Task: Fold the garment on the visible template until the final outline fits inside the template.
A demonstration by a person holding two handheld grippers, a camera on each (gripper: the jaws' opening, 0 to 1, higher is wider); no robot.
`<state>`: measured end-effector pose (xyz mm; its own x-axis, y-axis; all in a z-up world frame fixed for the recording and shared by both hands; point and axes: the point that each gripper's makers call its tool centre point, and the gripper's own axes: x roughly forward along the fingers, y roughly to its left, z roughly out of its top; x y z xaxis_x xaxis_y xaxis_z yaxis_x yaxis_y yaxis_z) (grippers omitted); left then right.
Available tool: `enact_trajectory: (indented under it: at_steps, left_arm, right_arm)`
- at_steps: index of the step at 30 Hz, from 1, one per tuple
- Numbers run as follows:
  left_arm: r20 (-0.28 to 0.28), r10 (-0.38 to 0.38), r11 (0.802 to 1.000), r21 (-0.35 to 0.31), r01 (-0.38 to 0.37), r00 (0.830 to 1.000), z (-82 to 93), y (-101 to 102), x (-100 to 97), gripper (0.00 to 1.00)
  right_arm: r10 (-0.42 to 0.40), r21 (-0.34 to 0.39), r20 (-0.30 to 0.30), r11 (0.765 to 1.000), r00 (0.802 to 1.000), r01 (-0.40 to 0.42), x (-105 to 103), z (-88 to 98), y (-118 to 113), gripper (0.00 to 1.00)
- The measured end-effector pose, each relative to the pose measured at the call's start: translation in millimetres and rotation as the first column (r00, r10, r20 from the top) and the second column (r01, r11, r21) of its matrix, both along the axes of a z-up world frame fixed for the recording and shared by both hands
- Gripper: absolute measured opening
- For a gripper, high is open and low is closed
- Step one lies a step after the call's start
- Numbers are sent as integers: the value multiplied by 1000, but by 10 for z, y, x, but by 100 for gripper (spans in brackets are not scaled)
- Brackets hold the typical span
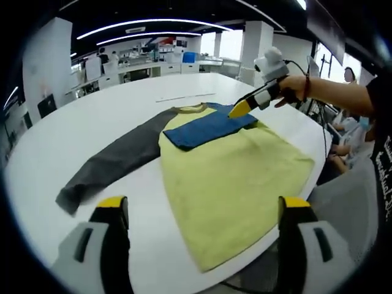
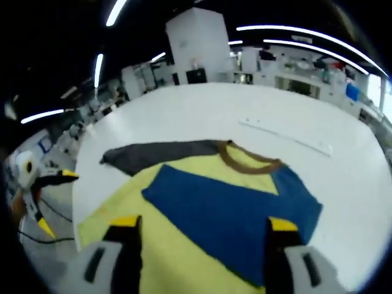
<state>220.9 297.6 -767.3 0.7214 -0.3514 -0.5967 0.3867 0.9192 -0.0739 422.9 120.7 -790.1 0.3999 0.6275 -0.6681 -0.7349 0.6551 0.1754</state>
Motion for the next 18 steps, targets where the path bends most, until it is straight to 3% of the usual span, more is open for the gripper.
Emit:
enact_trajectory:
  at_steps: [12, 18]
  left_arm:
    - [-6, -19, 1000, 8, 19, 1000, -1, -43, 9, 99]
    - [-10, -30, 999, 12, 30, 1000, -3, -81, 9, 99]
  right_arm:
    - [-103, 0, -5, 995, 995, 103, -10, -62, -605, 67]
    - [-150, -3, 13, 989, 989, 150, 47, -99, -842, 54]
